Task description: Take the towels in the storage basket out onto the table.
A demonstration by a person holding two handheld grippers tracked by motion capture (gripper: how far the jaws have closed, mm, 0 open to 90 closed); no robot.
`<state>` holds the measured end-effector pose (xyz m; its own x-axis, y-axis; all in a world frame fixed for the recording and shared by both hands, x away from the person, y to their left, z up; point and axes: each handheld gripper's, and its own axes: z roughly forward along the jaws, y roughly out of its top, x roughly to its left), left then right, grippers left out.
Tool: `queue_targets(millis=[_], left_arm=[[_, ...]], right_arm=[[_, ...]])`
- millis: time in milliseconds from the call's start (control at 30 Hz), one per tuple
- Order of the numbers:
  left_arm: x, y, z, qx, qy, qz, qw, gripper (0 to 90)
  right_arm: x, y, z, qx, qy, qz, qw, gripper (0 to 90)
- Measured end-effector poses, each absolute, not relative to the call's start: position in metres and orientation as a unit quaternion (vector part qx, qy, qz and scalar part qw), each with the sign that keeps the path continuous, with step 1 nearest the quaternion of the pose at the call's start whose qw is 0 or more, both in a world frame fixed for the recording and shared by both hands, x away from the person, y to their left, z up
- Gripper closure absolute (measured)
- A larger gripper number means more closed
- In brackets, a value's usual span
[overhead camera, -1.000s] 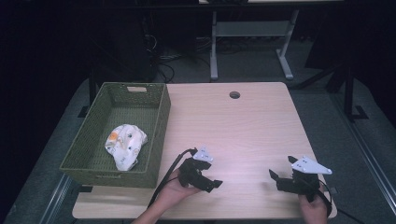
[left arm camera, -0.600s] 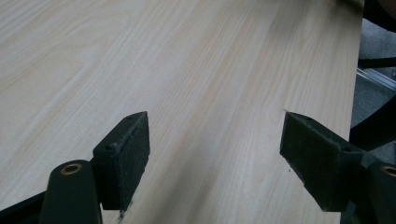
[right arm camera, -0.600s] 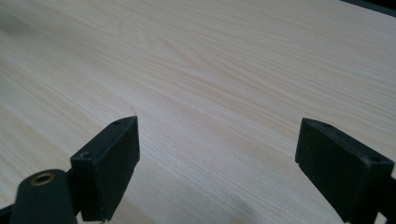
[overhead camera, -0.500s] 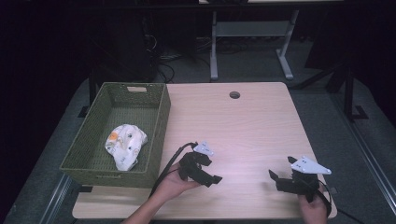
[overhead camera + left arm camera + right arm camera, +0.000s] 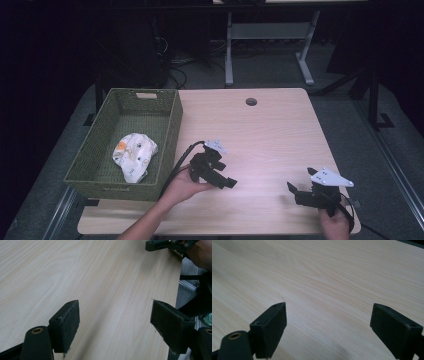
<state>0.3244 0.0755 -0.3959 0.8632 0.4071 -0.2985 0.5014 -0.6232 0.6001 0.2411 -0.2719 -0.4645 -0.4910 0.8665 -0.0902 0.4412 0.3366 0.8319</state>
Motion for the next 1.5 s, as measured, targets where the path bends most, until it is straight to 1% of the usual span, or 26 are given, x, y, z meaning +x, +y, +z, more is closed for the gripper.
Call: queue_targets(millis=[100,367,667,1033,1167,1367,1500], left_arm=[[0.331,0.078,-0.390,0.893,0.266,-0.077,0.356,22.0],[0.345,0.093,-0.371,0.885,0.277,-0.083,0.365,21.1],[0.353,0.112,-0.350,0.881,0.292,-0.073,0.364,21.1],[0.364,0.132,-0.330,0.874,0.309,-0.076,0.369,21.0],[0.367,0.144,-0.324,0.868,0.318,-0.074,0.374,21.0],[0.371,0.164,-0.319,0.859,0.332,-0.083,0.381,20.9],[0.373,0.177,-0.317,0.860,0.340,-0.080,0.373,22.1]], right_arm=[[0.241,-0.272,-0.465,0.428,0.769,0.389,0.274,13.3],[0.242,-0.271,-0.465,0.429,0.768,0.389,0.274,13.1],[0.242,-0.271,-0.464,0.428,0.768,0.389,0.274,13.1],[0.242,-0.273,-0.464,0.427,0.768,0.389,0.276,13.1],[0.242,-0.272,-0.464,0.428,0.768,0.388,0.275,13.1],[0.242,-0.273,-0.463,0.426,0.769,0.389,0.276,13.0],[0.242,-0.273,-0.463,0.427,0.769,0.388,0.276,13.0]])
